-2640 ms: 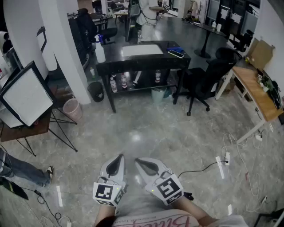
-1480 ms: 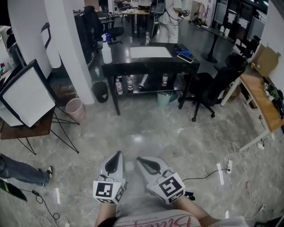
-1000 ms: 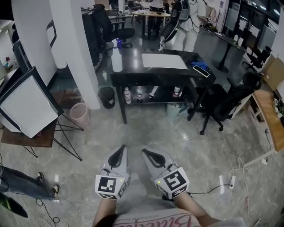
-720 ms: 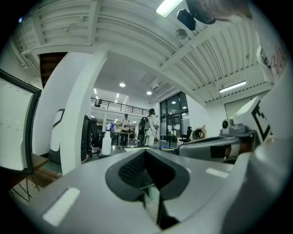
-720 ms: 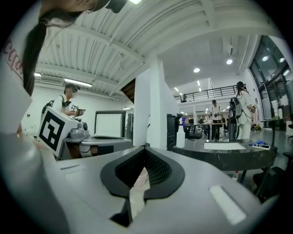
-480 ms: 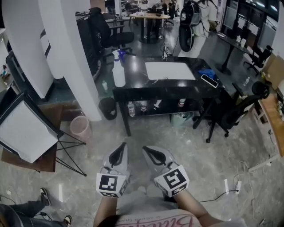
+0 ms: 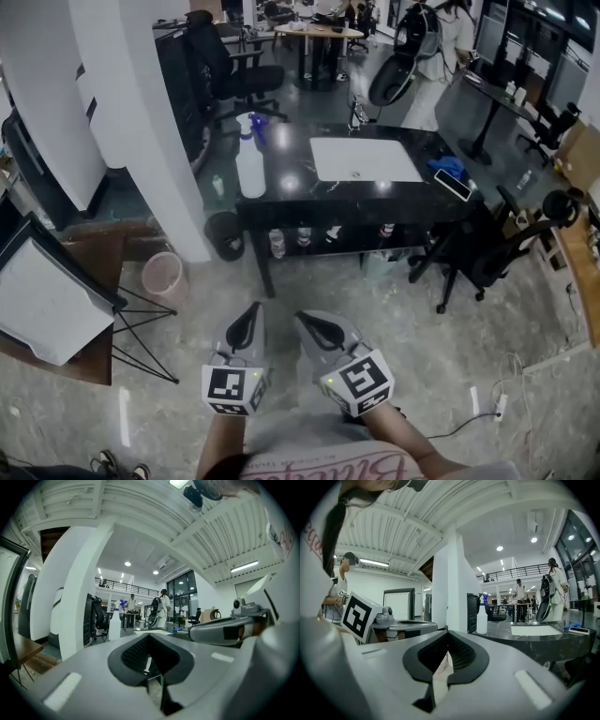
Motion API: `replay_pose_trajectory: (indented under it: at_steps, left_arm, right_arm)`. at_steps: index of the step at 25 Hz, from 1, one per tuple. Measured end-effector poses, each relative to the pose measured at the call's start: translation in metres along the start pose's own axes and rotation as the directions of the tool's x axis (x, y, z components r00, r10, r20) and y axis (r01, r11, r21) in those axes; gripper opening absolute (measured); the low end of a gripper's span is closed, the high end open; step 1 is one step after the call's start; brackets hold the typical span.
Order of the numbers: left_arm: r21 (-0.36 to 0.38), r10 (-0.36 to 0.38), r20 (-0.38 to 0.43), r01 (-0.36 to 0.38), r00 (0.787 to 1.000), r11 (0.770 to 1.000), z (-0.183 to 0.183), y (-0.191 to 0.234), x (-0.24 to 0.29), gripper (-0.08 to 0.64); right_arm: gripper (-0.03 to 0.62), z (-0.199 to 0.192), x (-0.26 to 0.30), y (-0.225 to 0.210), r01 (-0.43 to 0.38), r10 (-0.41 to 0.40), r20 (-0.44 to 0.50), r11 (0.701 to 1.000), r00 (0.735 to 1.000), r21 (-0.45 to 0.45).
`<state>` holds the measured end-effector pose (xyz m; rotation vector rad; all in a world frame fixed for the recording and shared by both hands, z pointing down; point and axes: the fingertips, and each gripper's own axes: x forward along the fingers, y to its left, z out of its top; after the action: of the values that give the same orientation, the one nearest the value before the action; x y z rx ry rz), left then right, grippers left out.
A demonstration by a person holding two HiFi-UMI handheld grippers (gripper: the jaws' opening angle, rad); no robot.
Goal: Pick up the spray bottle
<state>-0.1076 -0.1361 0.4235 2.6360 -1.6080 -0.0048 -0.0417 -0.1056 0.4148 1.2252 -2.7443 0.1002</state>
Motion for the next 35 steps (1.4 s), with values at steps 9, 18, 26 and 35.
replay_pose_trajectory:
  at_steps: [9, 18, 26, 35]
  left_arm:
    - [-0.012, 0.0, 0.009, 0.001, 1.0, 1.0, 0.006, 0.039, 0.078, 0.163]
    - [-0.062, 0.045, -0.021, -0.046, 0.999, 0.997, 0.003, 0.087, 0.168, 0.269]
    - [-0.086, 0.088, -0.031, -0.09, 0.996, 0.992, -0.011, 0.134, 0.242, 0.432]
    - [-0.113, 0.115, -0.113, -0.128, 0.987, 0.985, -0.047, 0.177, 0.304, 0.555]
  right_arm:
    - [0.002, 0.015, 0.068, -0.052, -0.048, 0.048, 0.001, 0.999, 0.999, 0.002]
    - [0.002, 0.033, 0.133, -0.12, -0.083, 0.083, -0.002, 0.996, 0.997, 0.014]
    - [0.003, 0.04, 0.191, -0.163, -0.139, 0.139, -0.032, 0.99, 0.99, -0.013]
    - [0.002, 0.036, 0.226, -0.19, -0.144, 0.143, -0.062, 0.99, 0.988, -0.006]
